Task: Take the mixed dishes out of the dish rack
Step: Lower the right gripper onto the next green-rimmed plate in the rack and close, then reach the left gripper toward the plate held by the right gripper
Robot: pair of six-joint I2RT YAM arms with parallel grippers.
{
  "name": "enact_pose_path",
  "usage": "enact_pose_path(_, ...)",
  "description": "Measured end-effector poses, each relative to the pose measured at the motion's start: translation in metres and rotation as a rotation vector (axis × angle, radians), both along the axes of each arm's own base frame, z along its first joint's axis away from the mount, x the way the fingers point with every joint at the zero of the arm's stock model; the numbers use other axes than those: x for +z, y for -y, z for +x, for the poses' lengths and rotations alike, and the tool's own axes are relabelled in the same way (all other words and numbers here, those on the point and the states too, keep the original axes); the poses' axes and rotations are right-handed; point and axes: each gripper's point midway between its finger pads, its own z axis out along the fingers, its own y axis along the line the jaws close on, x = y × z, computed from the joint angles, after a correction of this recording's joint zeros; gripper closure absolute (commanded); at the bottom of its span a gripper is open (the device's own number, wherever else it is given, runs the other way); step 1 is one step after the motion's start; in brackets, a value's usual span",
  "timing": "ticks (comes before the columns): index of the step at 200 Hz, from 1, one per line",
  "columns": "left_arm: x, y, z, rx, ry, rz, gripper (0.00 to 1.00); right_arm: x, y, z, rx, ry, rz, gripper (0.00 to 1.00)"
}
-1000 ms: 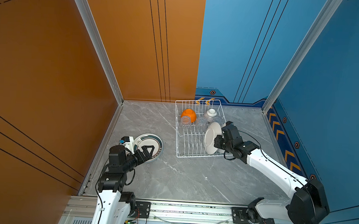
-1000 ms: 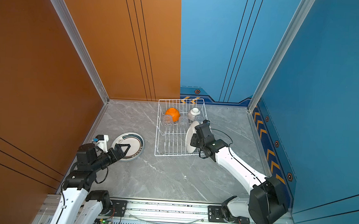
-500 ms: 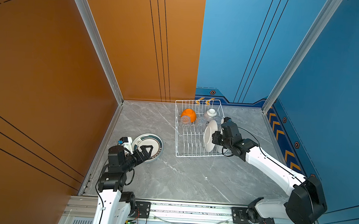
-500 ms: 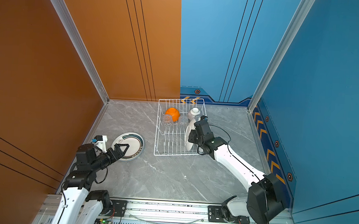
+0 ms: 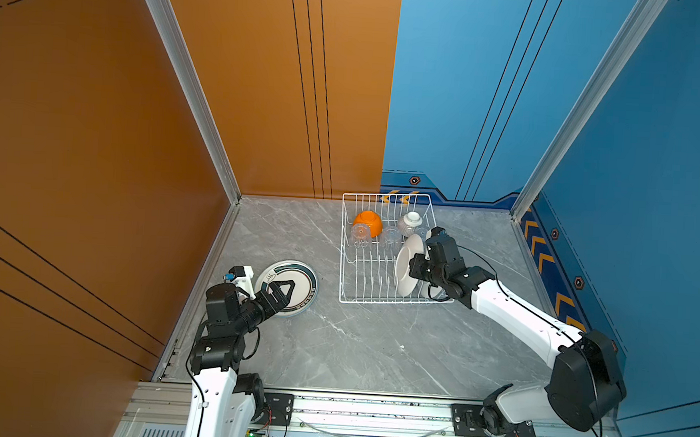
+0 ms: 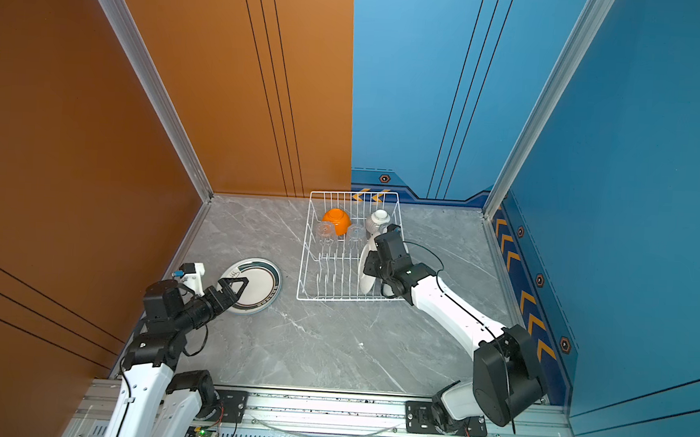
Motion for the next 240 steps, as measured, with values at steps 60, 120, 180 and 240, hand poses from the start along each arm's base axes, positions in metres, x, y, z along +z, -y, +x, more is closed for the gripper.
enact_pose_path(60, 0.002, 0.002, 0.000, -0.010, 0.011, -0.003, 0.02, 0.008, -0.011, 0.005, 0.038, 0.013, 0.027, 0.93)
enact_pose_path(120, 0.005, 0.011, -0.002, -0.051, 0.025, -0.005, 0.02, 0.019, -0.016, 0.007, 0.048, 0.016, 0.059, 1.00)
enact_pose_path(180, 0.012, 0.025, -0.005, -0.115, 0.043, 0.006, 0.02, 0.028, -0.016, 0.003, 0.047, 0.020, 0.087, 1.00)
enact_pose_path(240, 0.029, 0.056, -0.005, -0.215, 0.112, 0.085, 0.02, 0.062, -0.013, -0.004, 0.029, 0.069, 0.156, 1.00)
